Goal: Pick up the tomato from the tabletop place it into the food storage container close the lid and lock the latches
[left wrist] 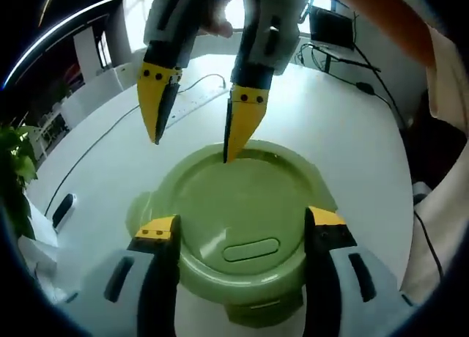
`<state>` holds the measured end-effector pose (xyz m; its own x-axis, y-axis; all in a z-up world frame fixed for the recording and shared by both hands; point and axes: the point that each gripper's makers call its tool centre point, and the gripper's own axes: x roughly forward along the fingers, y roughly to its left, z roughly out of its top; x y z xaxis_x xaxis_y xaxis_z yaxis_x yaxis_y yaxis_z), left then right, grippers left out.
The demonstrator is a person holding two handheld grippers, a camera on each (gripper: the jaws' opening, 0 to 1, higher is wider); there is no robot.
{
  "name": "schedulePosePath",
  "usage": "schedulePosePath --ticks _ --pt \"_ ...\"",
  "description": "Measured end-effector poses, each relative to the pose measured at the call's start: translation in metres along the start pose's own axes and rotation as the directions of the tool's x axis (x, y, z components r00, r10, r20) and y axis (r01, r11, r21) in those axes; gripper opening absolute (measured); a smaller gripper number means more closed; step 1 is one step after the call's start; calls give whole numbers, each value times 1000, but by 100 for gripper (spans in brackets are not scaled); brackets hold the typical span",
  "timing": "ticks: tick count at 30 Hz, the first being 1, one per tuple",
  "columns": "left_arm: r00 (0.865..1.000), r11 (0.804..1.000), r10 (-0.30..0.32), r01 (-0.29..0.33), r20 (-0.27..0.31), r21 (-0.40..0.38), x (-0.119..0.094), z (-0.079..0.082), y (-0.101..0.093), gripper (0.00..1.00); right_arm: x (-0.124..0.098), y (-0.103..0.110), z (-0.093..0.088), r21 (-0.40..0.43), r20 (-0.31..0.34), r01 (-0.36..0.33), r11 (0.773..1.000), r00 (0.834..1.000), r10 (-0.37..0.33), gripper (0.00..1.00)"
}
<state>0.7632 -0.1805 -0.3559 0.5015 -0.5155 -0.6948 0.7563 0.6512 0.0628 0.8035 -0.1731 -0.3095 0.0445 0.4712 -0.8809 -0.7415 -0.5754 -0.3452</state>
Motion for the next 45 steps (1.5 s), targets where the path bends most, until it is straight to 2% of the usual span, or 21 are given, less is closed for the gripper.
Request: schedulePosePath --ticks 5,8,9,15,17,19,27,30,35,41,42,43,45 --pt "1000 1000 7 -7 12 -7 1 0 1 61 17 -8 8 -45 -29 -124 991 992 123 24" --pt "1000 1000 10 -10 21 -9 1 0 -2 61 25 -17 11 -65 -49 -145 987 989 142 24" --pt "1000 1000 10 -10 23 -9 1 0 -2 61 28 -17 13 -87 -59 -175 981 984 170 22" --pt "999 1000 20 -19 43 -15 2 1 -3 61 40 -22 15 -122 -98 -234 965 970 223 20" --pt "999 1000 20 -19 48 -14 1 1 -3 61 44 -18 14 -139 -115 -272 952 960 257 19" --pt "999 1000 19 -18 49 -13 1 1 -4 60 48 -19 13 -153 -134 -279 948 956 260 19" --pt "998 1000 22 -21 52 -14 -2 0 -5 59 64 -20 15 -172 -151 -338 925 937 314 19" --pt "999 1000 20 -20 50 -9 -2 0 -5 59 65 -18 15 -138 -163 -389 911 916 366 19" --pt "999 1000 19 -19 47 -8 -4 0 -6 59 67 -17 15 -135 -185 -436 890 893 409 18" --pt "999 1000 19 -18 49 -7 -6 -1 -7 59 70 -14 15 -113 -213 -504 856 854 475 18" --pt "999 1000 18 -18 47 -7 -6 -1 -7 59 70 -13 14 -103 -217 -522 847 842 493 18" --pt "999 1000 18 -18 46 -6 -6 -1 -7 59 71 -13 14 -99 -219 -529 843 838 500 18" --pt "999 1000 18 -18 44 -6 -6 -1 -7 59 72 -10 13 -74 -226 -575 815 805 548 18"
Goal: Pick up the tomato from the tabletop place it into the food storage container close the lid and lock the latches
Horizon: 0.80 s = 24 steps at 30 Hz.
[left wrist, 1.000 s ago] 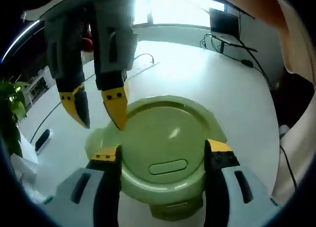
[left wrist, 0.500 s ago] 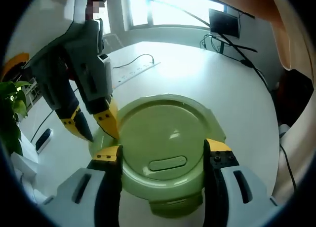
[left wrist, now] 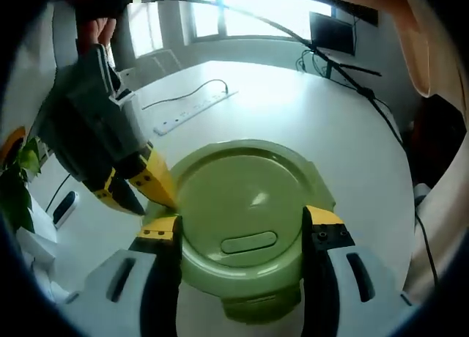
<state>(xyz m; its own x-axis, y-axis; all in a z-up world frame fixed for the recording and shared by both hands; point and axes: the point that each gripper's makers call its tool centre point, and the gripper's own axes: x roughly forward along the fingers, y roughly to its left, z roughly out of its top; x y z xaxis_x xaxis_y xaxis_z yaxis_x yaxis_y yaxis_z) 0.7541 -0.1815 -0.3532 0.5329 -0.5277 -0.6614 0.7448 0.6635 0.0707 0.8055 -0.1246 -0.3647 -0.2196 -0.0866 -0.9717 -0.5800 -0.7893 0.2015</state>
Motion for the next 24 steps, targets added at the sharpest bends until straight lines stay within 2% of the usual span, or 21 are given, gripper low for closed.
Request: schedulePosePath --ticks 3,8,19,20,24 --pt "1000 1000 0 0 1 -1 0 0 1 59 4 2 1 15 5 -107 994 994 107 17" --pt "1000 1000 -1 1 -4 1 0 0 0 59 7 -1 2 -4 17 -175 985 984 175 16" --pt "1000 1000 -10 10 4 15 0 -2 1 59 8 -8 2 -13 -27 -243 970 970 242 13" --pt "1000 1000 -11 10 6 15 0 -3 1 59 6 -18 -2 -18 -29 -246 969 969 245 13" --pt "1000 1000 -15 15 9 16 0 -3 1 59 5 -31 -8 1 -17 -255 967 967 255 13"
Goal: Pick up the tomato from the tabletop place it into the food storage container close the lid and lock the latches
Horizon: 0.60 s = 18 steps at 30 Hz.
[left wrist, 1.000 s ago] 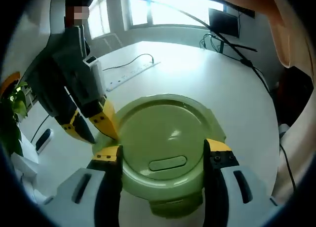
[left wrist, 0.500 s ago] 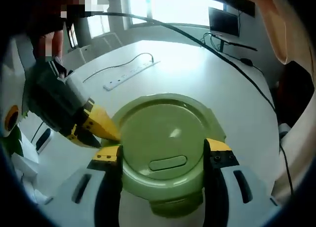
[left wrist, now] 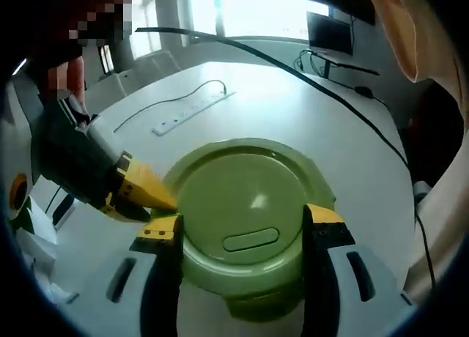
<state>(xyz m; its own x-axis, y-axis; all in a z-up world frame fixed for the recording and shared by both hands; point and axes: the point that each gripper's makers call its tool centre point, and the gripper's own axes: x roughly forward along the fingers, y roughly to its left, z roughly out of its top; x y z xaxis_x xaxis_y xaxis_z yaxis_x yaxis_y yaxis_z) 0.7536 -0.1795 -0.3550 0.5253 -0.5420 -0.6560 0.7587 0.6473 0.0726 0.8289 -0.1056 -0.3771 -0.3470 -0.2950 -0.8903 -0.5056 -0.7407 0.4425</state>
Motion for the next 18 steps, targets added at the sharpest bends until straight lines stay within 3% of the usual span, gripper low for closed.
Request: schedulePosePath --ticks 3,4,6,7,8,14,18 --pt "1000 1000 -6 6 -3 4 0 -1 -1 59 10 13 6 26 3 -36 999 999 36 12" --pt "1000 1000 -12 12 -4 3 0 -2 -2 59 9 23 -2 70 -52 -72 995 996 76 10" --pt "1000 1000 -11 11 3 2 0 -2 -1 59 19 40 17 -18 -21 -66 998 998 65 10" --pt "1000 1000 -10 10 6 0 0 -2 -1 59 21 50 21 -3 -25 -66 998 998 66 10" --pt "1000 1000 -10 10 7 0 1 -1 -1 59 17 35 15 1 -26 -70 998 997 70 10" --pt "1000 1000 -10 10 9 1 2 -1 -1 59 15 28 13 -4 -45 -92 996 995 91 12" --pt "1000 1000 -9 9 14 0 2 0 0 59 15 27 14 -2 -55 -38 999 998 38 14"
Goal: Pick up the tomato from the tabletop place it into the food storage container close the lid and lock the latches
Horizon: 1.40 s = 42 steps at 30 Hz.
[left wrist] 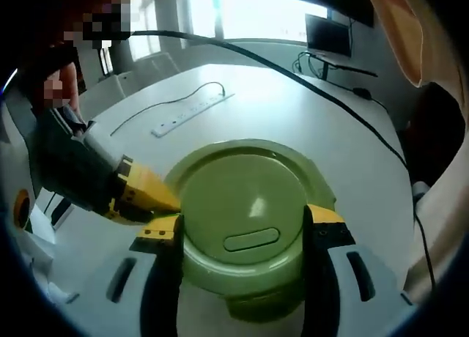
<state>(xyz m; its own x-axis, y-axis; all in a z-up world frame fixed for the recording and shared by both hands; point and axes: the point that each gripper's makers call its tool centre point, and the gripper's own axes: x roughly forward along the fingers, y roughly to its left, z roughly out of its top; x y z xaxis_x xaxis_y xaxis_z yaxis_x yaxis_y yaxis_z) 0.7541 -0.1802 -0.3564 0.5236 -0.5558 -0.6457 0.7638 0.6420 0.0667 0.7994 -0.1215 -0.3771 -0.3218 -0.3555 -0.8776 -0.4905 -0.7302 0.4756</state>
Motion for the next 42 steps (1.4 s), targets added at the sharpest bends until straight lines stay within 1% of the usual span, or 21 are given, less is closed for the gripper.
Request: schedulePosePath --ticks 3,4,6,8,9,10,14,16,17,18,20,21,23,25,27,30,31,32,34,36,42 --pt "1000 1000 0 0 -3 3 0 0 0 59 -2 -4 1 0 21 59 998 998 -59 14" --pt "1000 1000 0 0 -6 4 0 0 0 59 -4 -5 0 -9 58 89 996 994 -88 14" --pt "1000 1000 -1 1 -14 8 0 0 -1 59 -7 -7 -7 20 72 126 992 989 -127 14" --pt "1000 1000 -2 2 -17 10 0 0 -1 59 -8 -9 -10 11 85 165 986 983 -166 15" --pt "1000 1000 -1 1 -19 9 0 0 -1 59 -7 -4 -7 14 65 232 973 971 -232 16" --pt "1000 1000 0 0 -20 9 0 0 -2 59 -4 3 -1 7 75 259 966 963 -258 19" --pt "1000 1000 7 -7 -23 4 -1 0 -2 58 -4 12 0 17 84 322 947 943 -322 20" --pt "1000 1000 8 -8 -26 4 -1 0 -2 58 -6 13 -1 8 89 365 931 927 -364 20" --pt "1000 1000 9 -9 -27 3 -1 0 -3 58 -9 12 -3 7 94 402 916 912 -401 20" --pt "1000 1000 9 -9 -27 3 -1 0 -3 58 -10 12 -3 18 98 414 910 905 -414 20" --pt "1000 1000 10 -10 -24 1 -2 0 -3 58 -18 10 -6 49 117 468 882 874 -471 20" --pt "1000 1000 10 -10 -23 0 -2 0 -3 58 -23 12 -8 78 125 491 868 859 -497 20" --pt "1000 1000 12 -12 -18 -2 -2 0 -4 58 -30 21 -12 88 130 527 845 835 -534 20" --pt "1000 1000 12 -12 -16 -4 -2 0 -3 58 -34 33 -14 104 145 536 838 825 -546 20" --pt "1000 1000 12 -12 -20 -3 -2 0 -4 58 -40 46 -16 130 155 565 815 800 -579 20" --pt "1000 1000 12 -12 -24 -2 -2 0 -2 58 -45 60 -24 142 147 588 796 783 -605 21" --pt "1000 1000 11 -11 -24 -3 -2 0 -1 58 -47 65 -25 142 141 608 781 768 -624 22" --pt "1000 1000 12 -12 -27 -3 -2 1 -2 58 -48 73 -26 143 138 620 771 759 -636 23" --pt "999 1000 13 -13 -32 -4 -2 1 -3 58 -51 78 -31 157 139 626 764 752 -644 23" --pt "999 1000 14 -14 -34 -5 -3 1 -4 58 -51 88 -31 167 132 637 752 742 -658 23" --pt "999 1000 23 -23 -38 -10 -5 1 -6 58 -50 111 -28 183 132 656 732 721 -680 24"
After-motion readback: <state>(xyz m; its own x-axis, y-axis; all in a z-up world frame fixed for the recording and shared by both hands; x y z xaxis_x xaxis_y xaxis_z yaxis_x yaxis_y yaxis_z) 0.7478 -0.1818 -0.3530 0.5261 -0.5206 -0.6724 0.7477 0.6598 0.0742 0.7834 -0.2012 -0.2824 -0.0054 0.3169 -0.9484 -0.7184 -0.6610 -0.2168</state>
